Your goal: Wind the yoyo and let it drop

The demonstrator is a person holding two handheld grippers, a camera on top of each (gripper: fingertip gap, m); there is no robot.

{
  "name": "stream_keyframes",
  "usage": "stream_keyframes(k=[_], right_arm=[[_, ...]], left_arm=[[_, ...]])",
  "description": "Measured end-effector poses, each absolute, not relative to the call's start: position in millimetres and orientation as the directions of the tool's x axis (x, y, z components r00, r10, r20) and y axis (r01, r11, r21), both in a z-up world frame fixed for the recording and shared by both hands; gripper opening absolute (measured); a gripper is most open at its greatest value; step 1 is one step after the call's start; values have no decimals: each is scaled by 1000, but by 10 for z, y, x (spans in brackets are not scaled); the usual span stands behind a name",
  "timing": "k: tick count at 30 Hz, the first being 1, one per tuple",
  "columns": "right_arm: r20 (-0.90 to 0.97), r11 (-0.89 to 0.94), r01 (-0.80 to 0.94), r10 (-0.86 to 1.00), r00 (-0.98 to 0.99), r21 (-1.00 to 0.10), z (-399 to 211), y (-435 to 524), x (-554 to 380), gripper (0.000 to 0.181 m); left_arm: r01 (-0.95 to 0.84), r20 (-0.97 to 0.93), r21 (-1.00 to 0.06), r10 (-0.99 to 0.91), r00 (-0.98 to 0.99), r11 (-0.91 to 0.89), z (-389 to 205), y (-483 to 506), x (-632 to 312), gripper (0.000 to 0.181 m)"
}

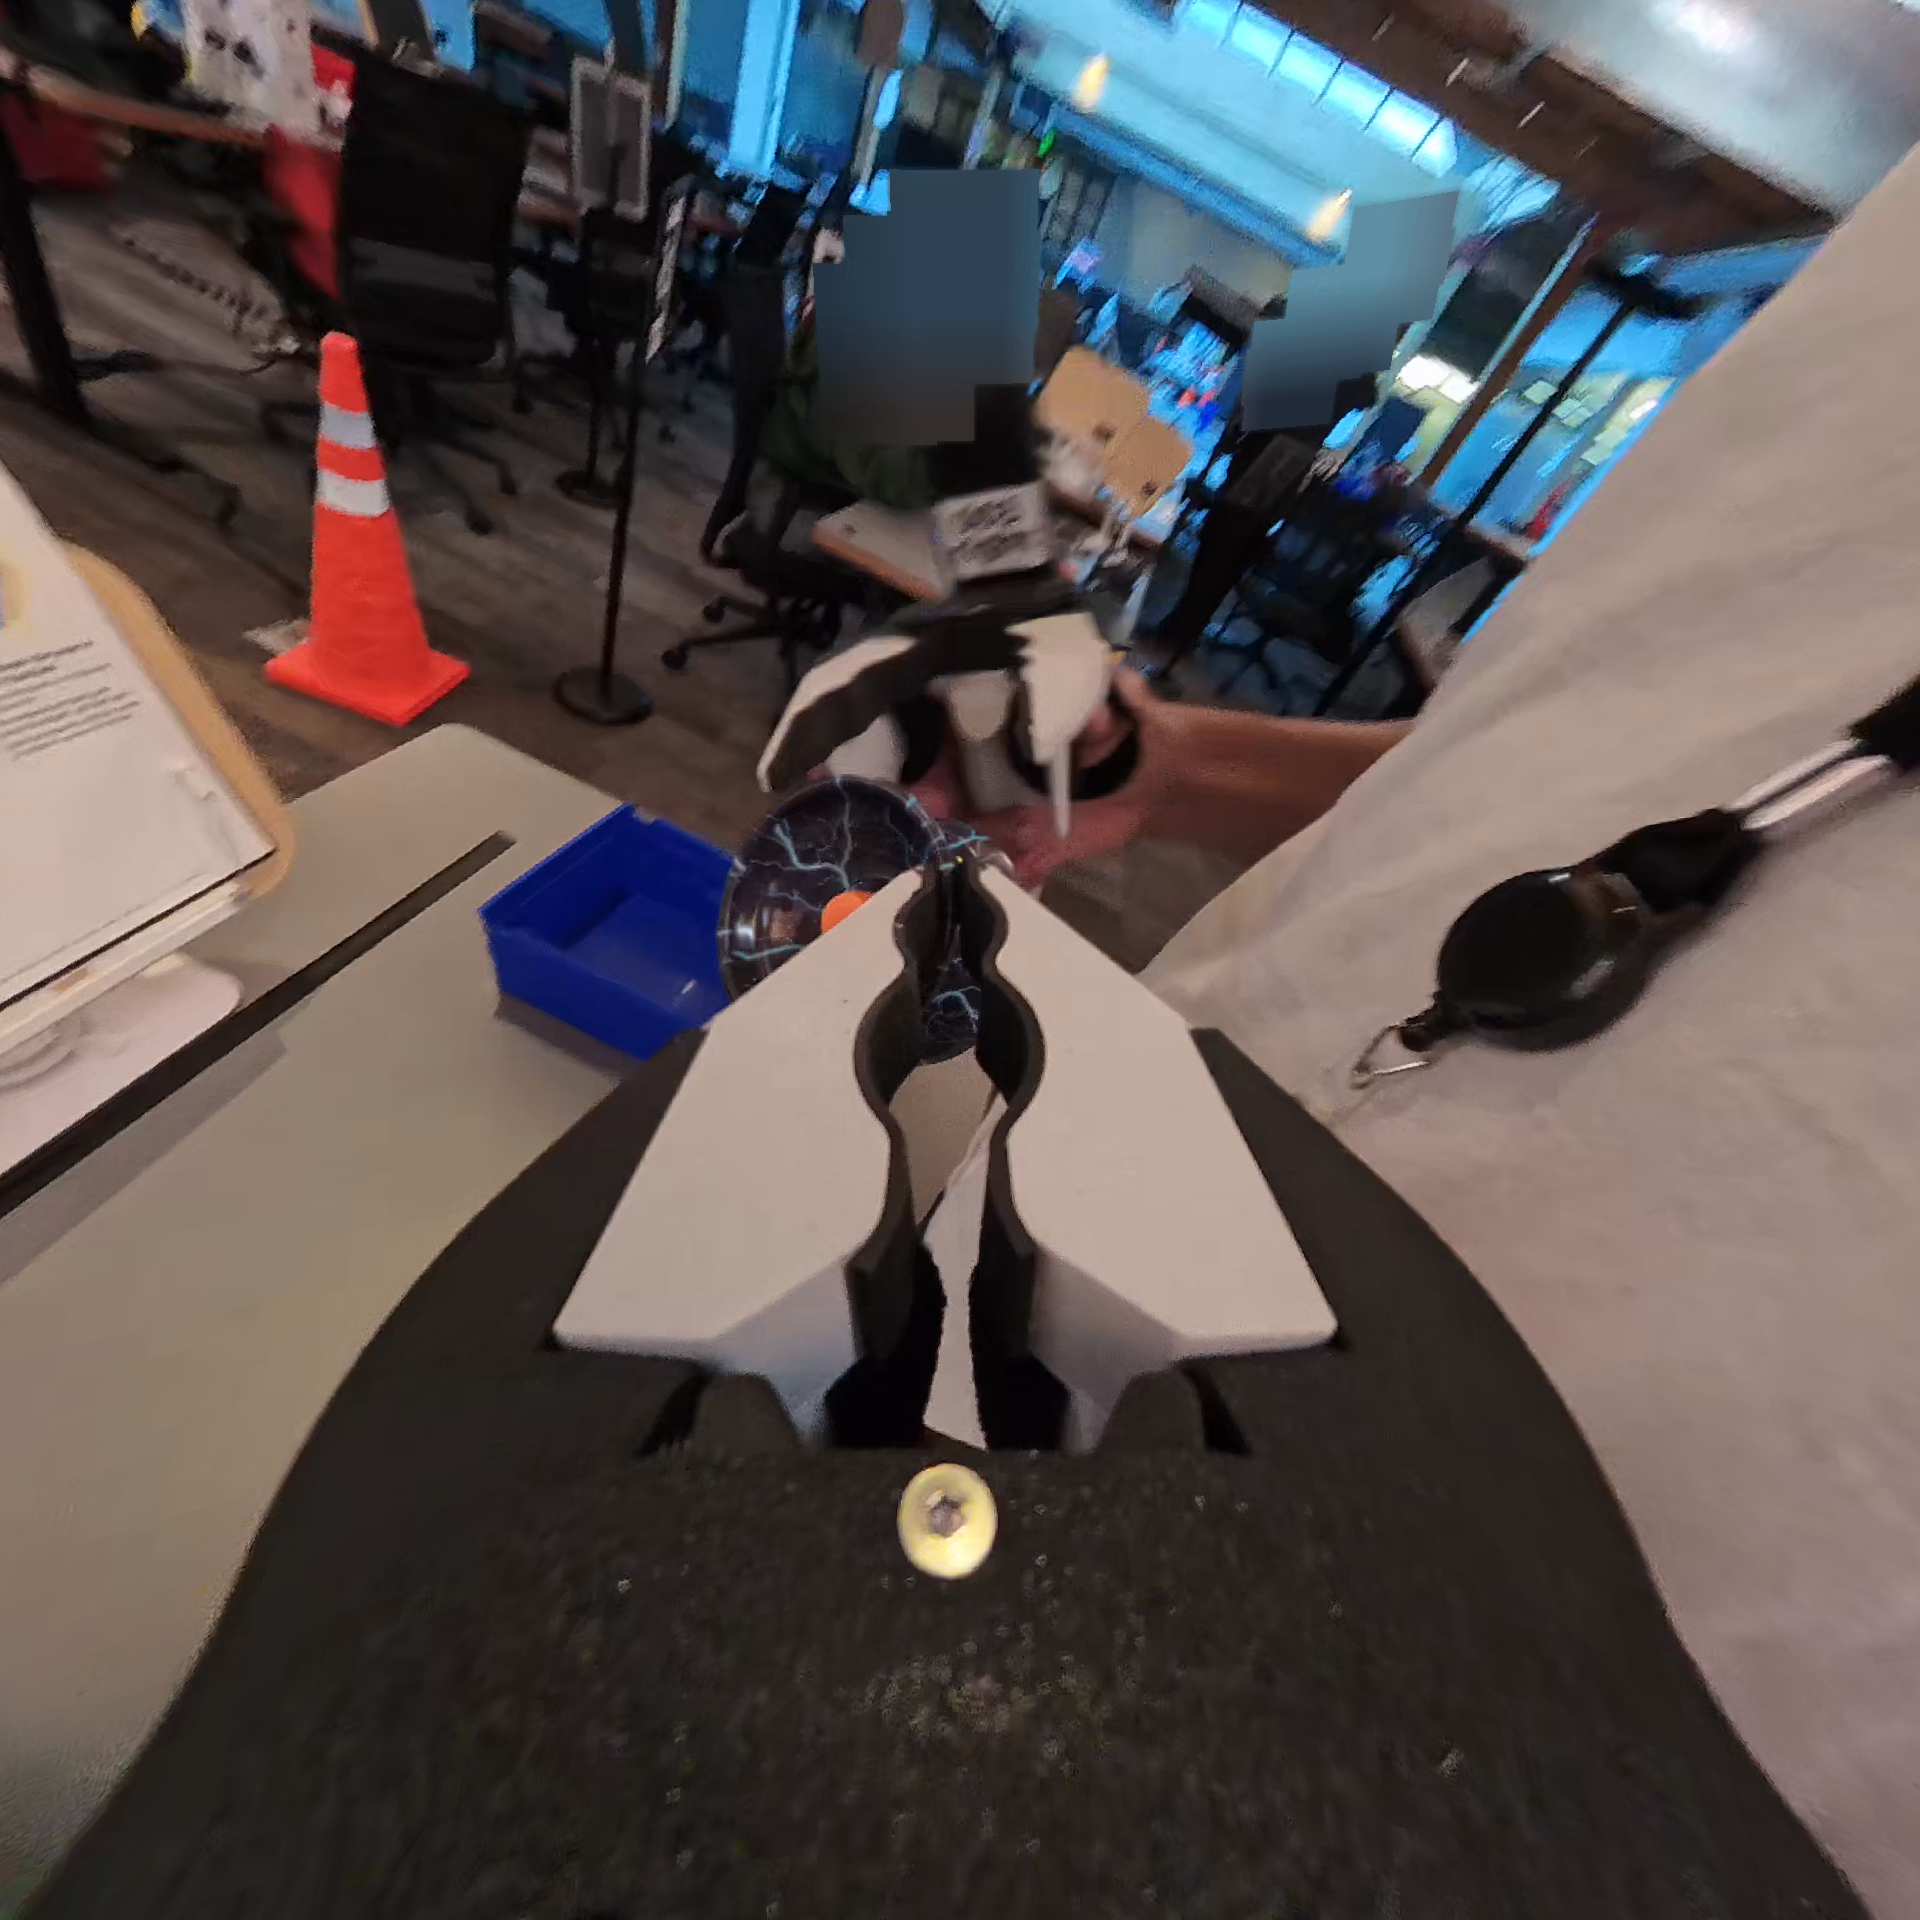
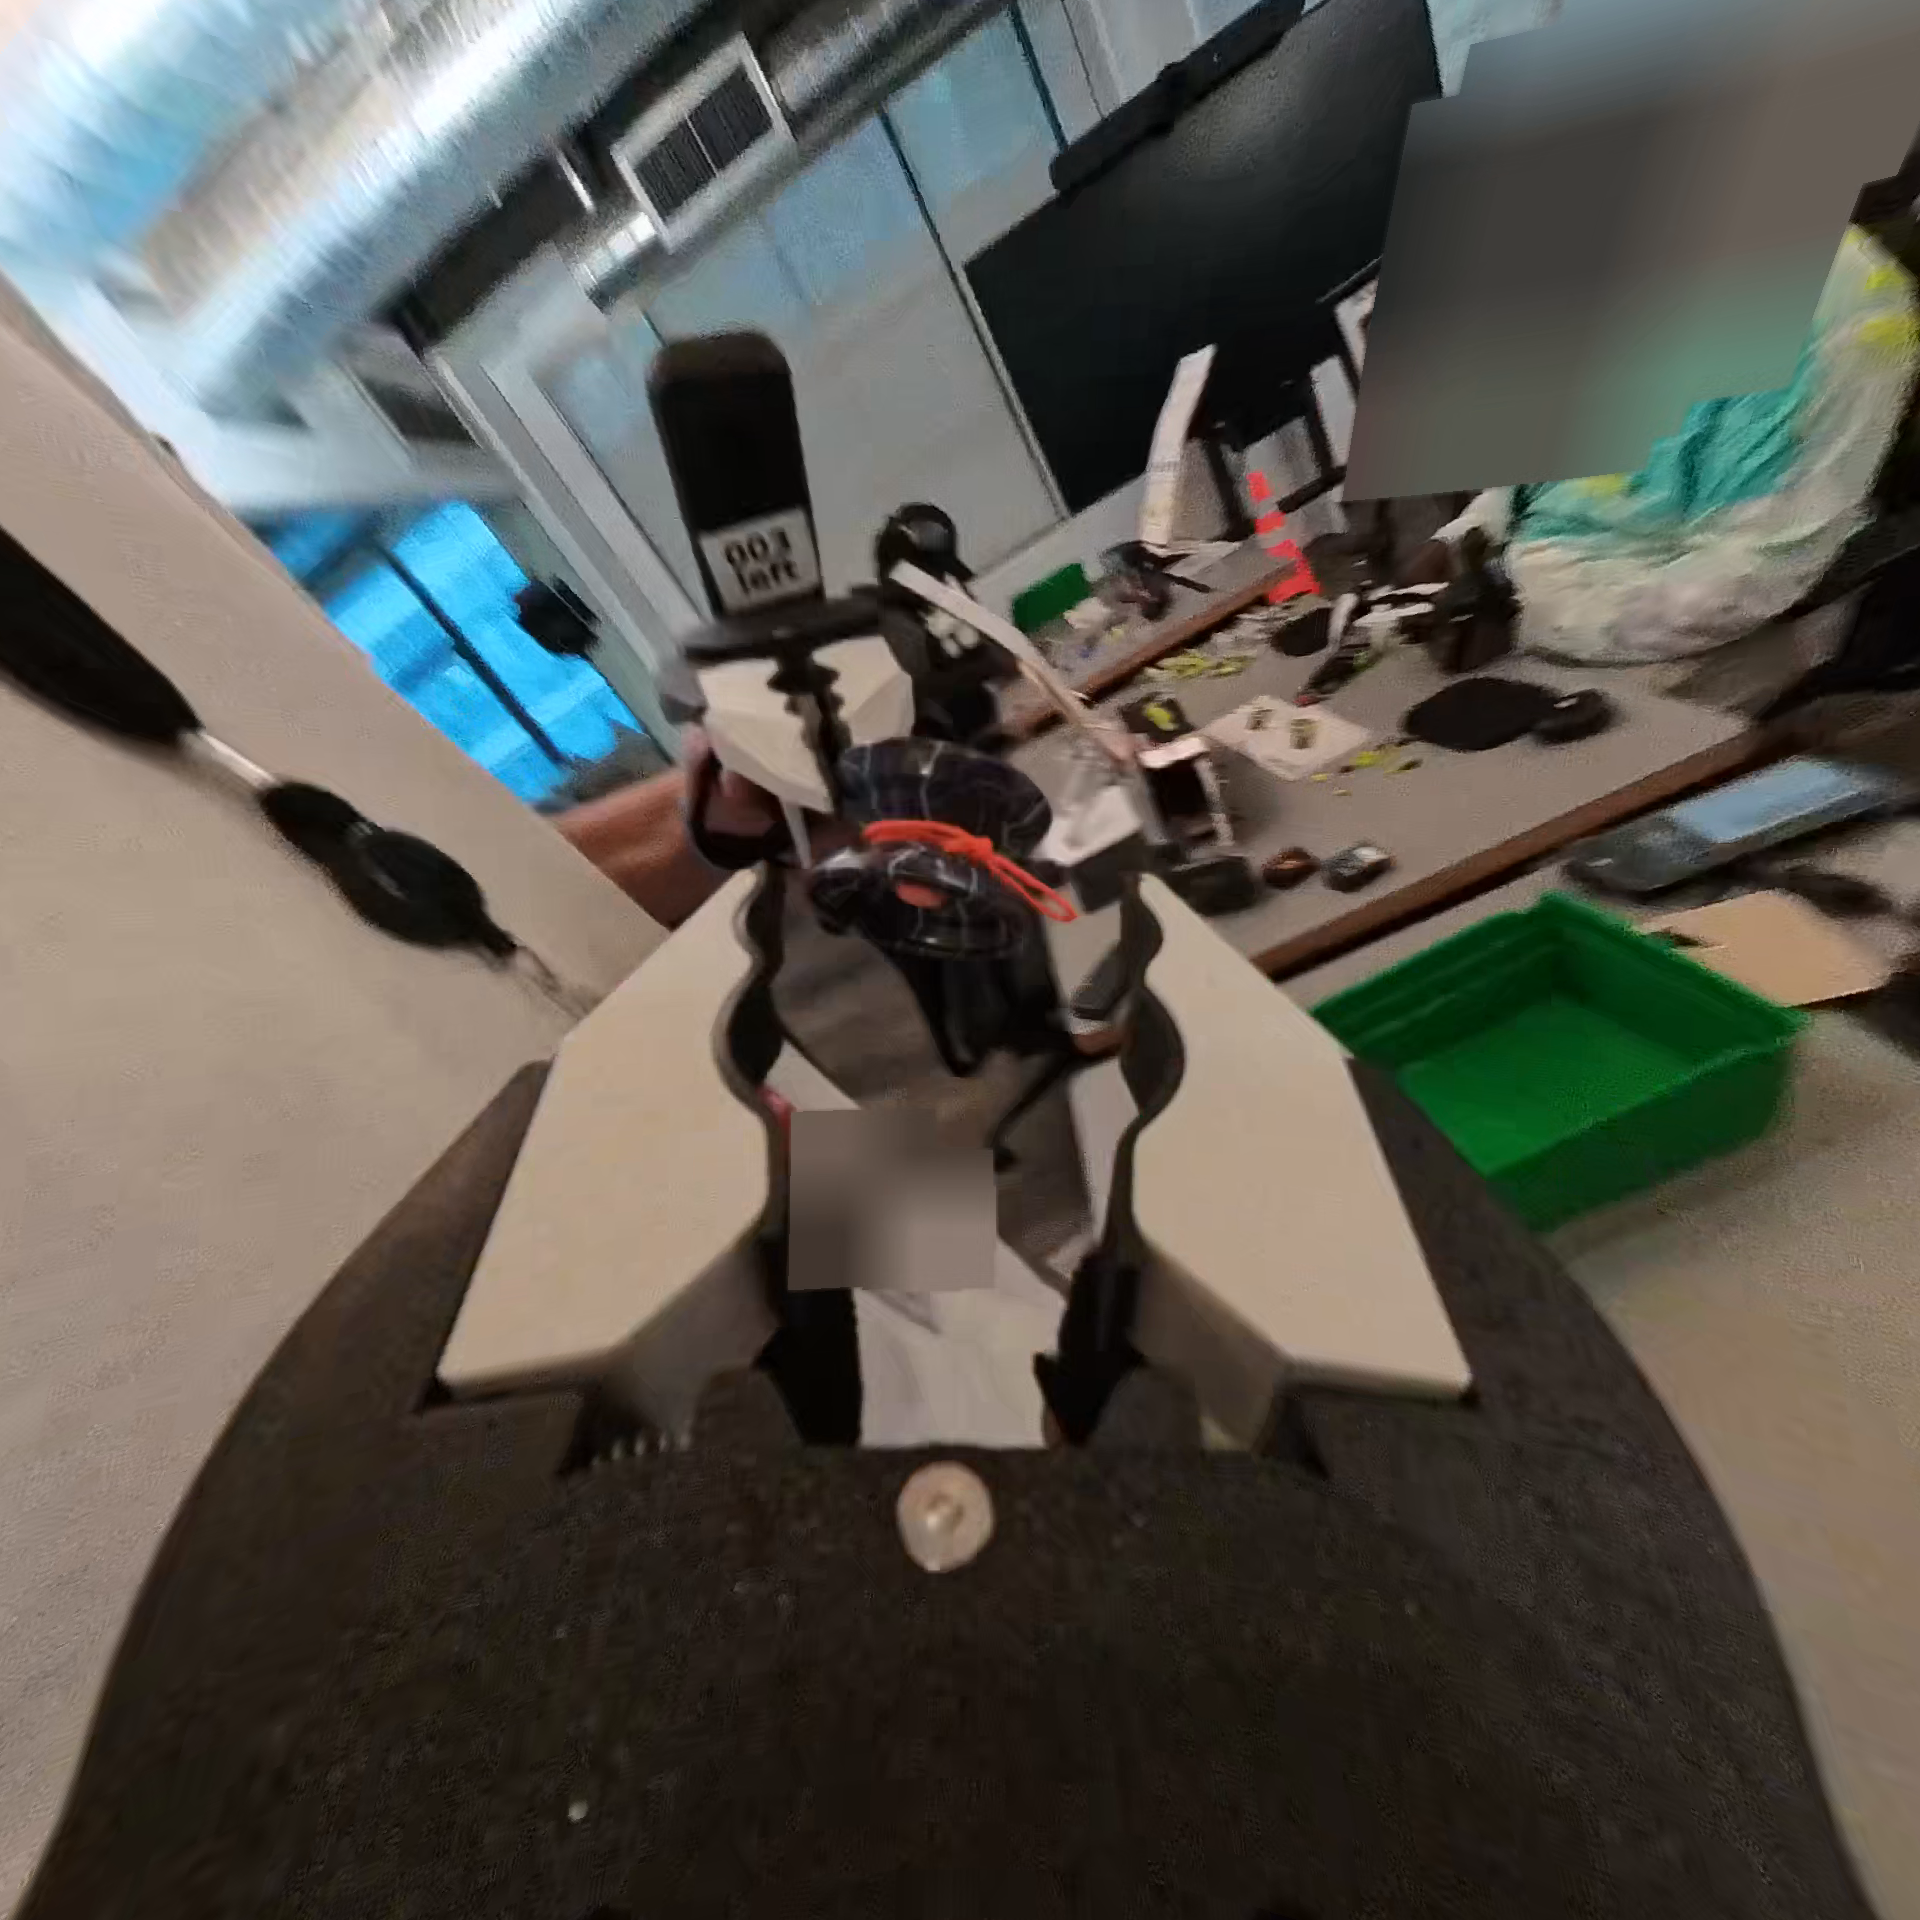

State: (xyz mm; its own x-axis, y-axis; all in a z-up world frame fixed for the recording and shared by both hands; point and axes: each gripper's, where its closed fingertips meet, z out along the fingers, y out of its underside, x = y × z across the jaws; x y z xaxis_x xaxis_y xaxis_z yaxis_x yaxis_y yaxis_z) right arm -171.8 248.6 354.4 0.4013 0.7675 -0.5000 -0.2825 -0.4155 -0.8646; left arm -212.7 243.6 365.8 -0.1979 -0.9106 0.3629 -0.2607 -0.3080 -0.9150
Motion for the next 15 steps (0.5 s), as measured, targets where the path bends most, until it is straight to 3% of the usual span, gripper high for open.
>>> stream_keyframes(k=[3,5,7,15], right_arm=[[-705,-609,-433,703,94,-665,3693,2467,-1615,59],[-726,-653,-444,687,-8,-613,3710,2475,-1630,51],[-722,-682,-419,687,-83,-600,3693,2462,-1690,37],[-639,-637,-423,752,-158,-645,3781,2448,-1818,20]], left_arm=[[-178,388,-920,-872,-298,-349,3858,2341,-2168,0],[-156,410,-912,-837,-361,-380,3945,2268,-2187,0],[-123,434,-899,-809,-397,-421,4031,2249,-2190,0],[-61,484,-856,-756,-439,-513,4186,2304,-2205,0]])
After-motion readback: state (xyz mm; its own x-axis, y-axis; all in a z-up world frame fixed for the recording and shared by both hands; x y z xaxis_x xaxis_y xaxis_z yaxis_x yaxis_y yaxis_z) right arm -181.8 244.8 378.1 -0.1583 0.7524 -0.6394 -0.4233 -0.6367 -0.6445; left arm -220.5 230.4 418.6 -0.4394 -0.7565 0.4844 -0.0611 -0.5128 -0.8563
